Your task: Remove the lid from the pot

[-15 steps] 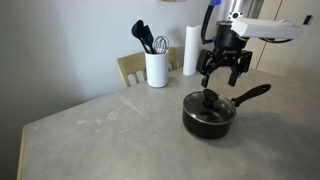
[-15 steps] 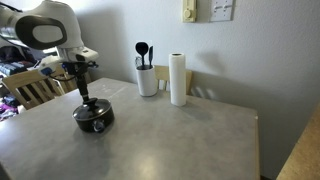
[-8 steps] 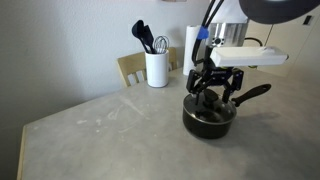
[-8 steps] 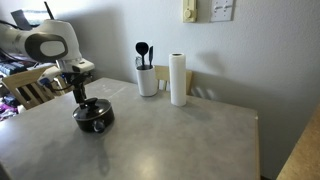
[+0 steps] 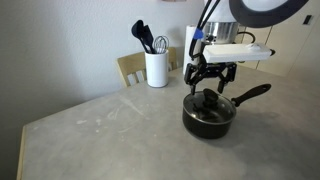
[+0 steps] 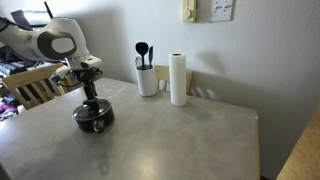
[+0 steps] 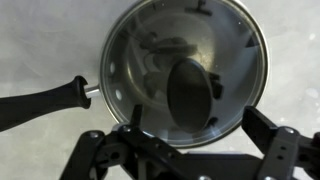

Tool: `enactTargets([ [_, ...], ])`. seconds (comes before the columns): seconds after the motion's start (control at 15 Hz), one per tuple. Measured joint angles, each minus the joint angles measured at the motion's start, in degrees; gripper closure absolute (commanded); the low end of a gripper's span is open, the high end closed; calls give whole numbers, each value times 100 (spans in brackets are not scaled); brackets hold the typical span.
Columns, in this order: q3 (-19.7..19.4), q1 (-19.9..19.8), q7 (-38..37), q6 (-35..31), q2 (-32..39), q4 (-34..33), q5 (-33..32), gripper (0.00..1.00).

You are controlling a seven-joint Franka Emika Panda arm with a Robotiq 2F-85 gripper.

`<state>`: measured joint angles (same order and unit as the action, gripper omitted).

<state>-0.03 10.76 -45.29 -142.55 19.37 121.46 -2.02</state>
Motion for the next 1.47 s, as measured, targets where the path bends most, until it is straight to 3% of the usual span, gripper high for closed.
enactTargets([
  [0.33,92,0,49,0,133,-77,424,0],
  [0.47,96,-2,49,0,178,-89,510,26],
  [1.0,11,-59,47,8,165,-147,578,83],
  [1.47,19,-44,72,171,145,-170,597,86],
])
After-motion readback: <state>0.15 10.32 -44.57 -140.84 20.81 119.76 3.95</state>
